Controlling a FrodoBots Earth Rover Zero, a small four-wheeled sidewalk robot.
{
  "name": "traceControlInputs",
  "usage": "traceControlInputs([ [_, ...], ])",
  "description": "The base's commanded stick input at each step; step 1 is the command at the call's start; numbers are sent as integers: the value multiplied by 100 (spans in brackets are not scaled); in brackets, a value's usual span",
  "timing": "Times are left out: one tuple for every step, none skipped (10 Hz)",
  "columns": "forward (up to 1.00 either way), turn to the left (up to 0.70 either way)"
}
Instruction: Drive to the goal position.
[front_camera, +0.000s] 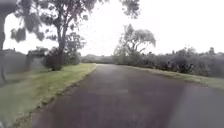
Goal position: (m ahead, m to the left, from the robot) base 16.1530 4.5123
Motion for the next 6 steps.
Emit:
traceControlInputs([
  [70,-35],
  [70,-35],
  [70,-35],
  [70,-35],
  [70,-35],
  [70,-35],
])
